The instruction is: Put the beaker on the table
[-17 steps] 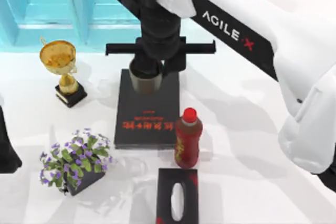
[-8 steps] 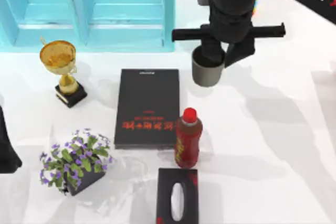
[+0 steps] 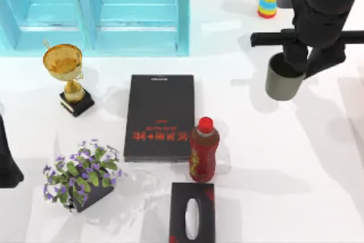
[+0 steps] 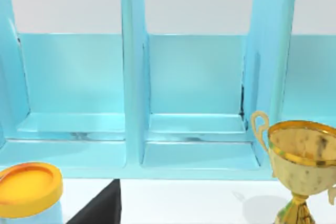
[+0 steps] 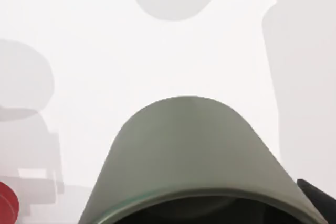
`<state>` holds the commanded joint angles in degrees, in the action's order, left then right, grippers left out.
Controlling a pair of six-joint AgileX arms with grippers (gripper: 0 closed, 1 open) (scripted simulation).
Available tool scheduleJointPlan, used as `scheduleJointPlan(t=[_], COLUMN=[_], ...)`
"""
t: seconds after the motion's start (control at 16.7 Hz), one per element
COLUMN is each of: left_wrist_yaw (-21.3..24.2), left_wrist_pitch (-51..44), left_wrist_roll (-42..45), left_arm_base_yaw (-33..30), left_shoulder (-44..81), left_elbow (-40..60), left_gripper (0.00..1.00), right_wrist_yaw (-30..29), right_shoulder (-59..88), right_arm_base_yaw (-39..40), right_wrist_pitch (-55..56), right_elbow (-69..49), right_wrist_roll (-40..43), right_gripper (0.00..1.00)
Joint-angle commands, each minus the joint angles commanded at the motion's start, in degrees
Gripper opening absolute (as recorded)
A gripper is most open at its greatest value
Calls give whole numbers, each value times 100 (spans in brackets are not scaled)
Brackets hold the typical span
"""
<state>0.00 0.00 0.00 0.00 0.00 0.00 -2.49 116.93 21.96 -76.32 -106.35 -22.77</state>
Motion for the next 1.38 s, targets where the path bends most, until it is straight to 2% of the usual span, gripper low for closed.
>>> scheduleJointPlan(t=[0.3,0.72,1.02,1.38], left_wrist_yaw=[0,0,0,0], left_wrist_pitch=[0,0,0,0], left_wrist_roll=[0,0,0,0], left_arm_base_yaw=[0,0,0,0], left_shoulder=[0,0,0,0], left_elbow=[0,0,0,0], left_gripper=[100,100,100,100], right_wrist_yaw=[-17,-8,-8,-8], right_shoulder=[42,188,231,231], right_arm_base_yaw=[32,91,105,105], right_wrist_pitch=[84,1232,1346,1346], right_elbow=[86,1008,1120,1120], right_wrist_roll=[-13,-93,-108,-108], right_gripper=[0,0,0,45])
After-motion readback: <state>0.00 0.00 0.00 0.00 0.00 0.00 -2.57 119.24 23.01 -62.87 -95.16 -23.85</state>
